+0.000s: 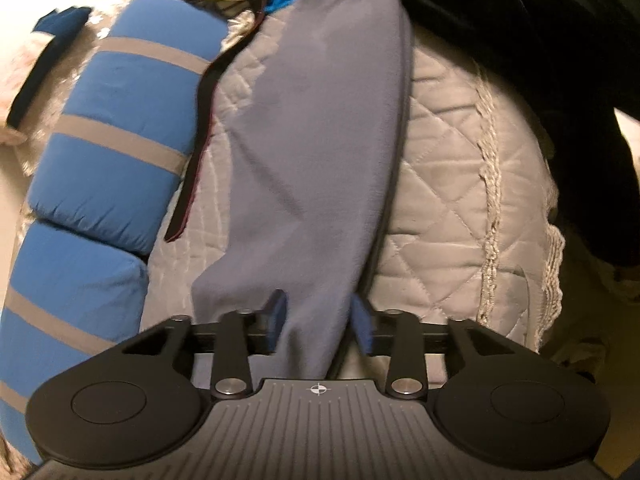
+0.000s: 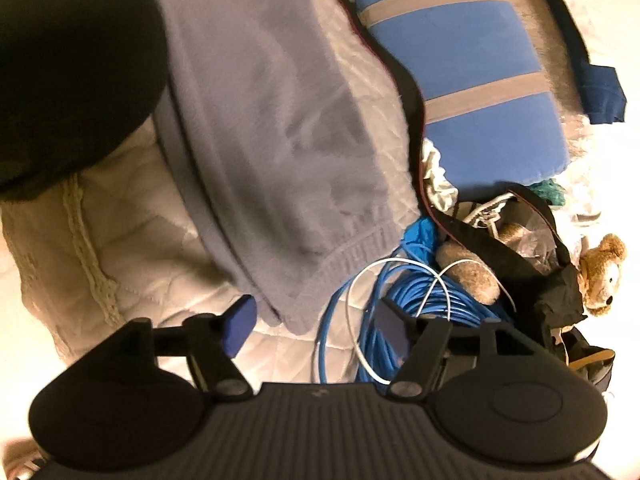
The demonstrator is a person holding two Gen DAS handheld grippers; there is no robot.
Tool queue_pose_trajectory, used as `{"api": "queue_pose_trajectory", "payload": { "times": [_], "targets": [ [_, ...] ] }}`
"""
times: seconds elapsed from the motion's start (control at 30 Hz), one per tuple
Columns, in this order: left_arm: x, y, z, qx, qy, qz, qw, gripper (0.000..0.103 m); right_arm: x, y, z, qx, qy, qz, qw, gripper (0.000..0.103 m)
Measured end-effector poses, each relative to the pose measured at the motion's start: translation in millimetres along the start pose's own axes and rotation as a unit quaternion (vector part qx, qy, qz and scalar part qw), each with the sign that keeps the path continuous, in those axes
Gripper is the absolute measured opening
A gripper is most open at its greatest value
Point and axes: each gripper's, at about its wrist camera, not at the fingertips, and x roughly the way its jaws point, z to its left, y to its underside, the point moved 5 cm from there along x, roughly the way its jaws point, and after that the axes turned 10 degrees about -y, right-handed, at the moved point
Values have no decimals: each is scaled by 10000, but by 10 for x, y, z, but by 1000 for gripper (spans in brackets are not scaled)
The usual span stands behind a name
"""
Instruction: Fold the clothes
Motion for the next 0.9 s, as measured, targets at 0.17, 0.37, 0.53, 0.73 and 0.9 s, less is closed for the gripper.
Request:
{"api": "queue_pose_trajectory", "payload": {
  "times": [0.17,0.37,0.53,0.73,0.9],
  "targets": [
    [-87,11,321,-697,136,-45,9975,47,-266,-168,-196,665,-56,-266,9974,89],
    [-142,-4,737,-1610,283,-112,9865,47,-615,-557,-336,1745,-388,-926,9795,94],
    [-5,-73,971,-2216,267,-92,9747,47,-804,-959,-254,2512,-807,-1388,9545,98],
    [309,-255,1246,-3295,723,-227,9411,47,-722,-1502,-13,3540,-1609,-1794,9037,103],
    [735,-545,1484,-4196,1395,-352,8962,47,-454,-1925,218,4624,-2171,-1794,8407,103]
  ]
}}
